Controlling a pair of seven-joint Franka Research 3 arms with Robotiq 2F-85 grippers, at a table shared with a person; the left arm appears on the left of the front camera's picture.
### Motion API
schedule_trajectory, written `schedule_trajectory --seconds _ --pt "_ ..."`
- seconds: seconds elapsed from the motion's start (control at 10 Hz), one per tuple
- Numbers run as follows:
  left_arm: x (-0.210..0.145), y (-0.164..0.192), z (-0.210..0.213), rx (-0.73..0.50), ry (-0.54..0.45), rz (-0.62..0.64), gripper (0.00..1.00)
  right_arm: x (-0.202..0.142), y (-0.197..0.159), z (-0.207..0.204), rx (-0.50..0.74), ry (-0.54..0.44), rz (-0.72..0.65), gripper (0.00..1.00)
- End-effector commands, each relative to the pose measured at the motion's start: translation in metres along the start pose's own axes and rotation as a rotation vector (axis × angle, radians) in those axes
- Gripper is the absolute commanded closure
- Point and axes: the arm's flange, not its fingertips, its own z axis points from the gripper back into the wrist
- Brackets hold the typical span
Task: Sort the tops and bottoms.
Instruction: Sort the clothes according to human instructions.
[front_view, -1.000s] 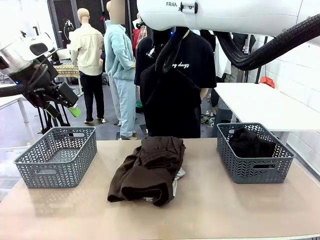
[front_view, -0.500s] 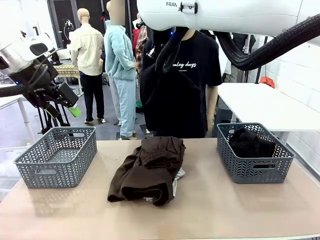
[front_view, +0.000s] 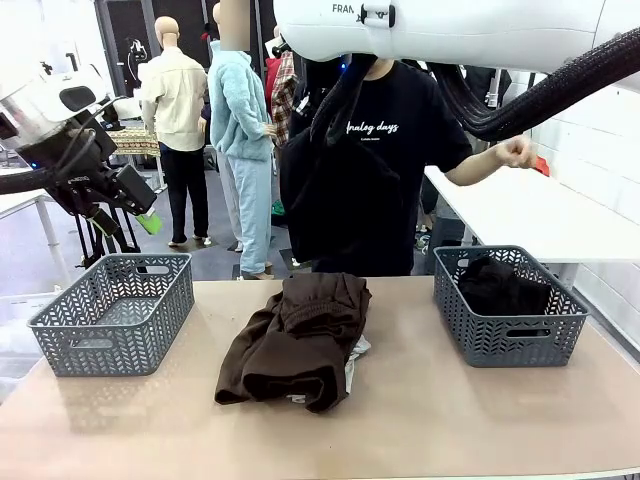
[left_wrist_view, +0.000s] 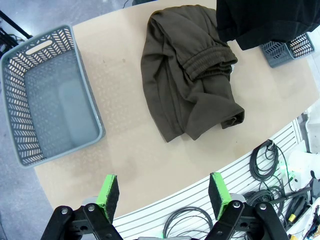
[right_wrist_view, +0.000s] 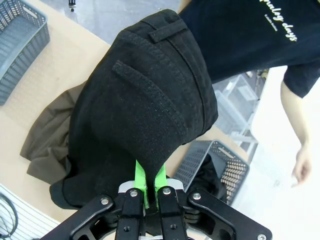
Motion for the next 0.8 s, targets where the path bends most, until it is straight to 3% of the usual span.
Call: schedule_trajectory --seconds 0.0,0.7 --pt "-0.0005 0.0016 0.0017 -0.001 -0.001 0.0 0.07 -0.003 -0.0005 0.0039 0.005 -0.015 -0.002 1.0" --pt "-0.0005 0.0016 0.0017 -0.001 -0.001 0.0 0.07 -0.003 -0.0005 0.0039 0.005 -0.015 -0.002 1.0"
